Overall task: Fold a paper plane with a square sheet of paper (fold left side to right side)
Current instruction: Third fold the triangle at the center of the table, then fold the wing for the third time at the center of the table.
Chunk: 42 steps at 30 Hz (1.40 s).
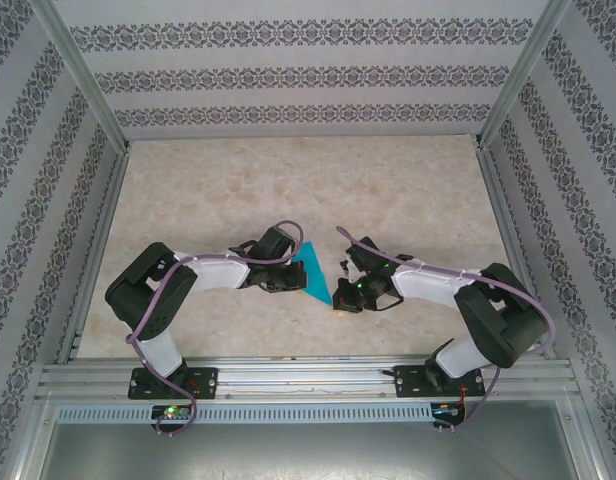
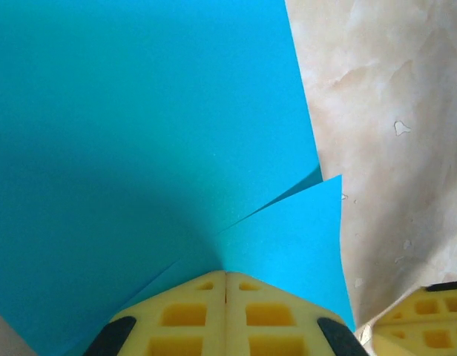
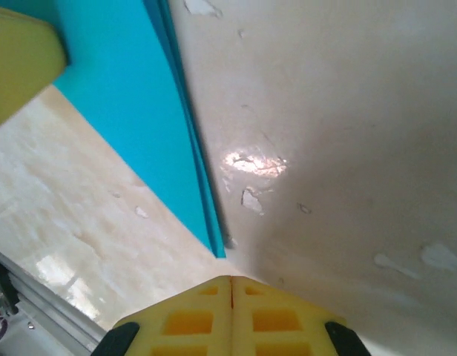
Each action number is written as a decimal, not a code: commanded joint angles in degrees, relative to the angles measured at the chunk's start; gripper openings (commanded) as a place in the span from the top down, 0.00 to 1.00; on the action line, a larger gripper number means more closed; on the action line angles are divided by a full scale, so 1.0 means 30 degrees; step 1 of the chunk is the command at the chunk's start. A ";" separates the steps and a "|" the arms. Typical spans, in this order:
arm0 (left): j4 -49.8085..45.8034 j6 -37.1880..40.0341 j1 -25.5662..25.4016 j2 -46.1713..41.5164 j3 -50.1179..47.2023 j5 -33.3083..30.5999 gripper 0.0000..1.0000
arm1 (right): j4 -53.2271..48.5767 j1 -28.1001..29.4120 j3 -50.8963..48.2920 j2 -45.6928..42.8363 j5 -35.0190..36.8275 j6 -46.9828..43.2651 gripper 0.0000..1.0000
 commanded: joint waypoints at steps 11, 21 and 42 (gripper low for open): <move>-0.0759 0.0791 0.0293 -0.1363 0.1539 0.0256 0.83 | 0.0181 -0.1955 0.0428 -0.2542 0.0991 -0.4162 0.58; -0.0608 0.1976 0.0758 -0.5437 0.0007 -0.2799 0.57 | 0.2694 -0.2287 -0.0778 -0.3625 0.1828 -0.5418 0.16; 0.2814 0.0103 0.2206 -1.0309 -0.6137 -0.3521 0.25 | 0.6080 -0.1952 0.0749 0.0301 -0.2049 -0.7294 0.13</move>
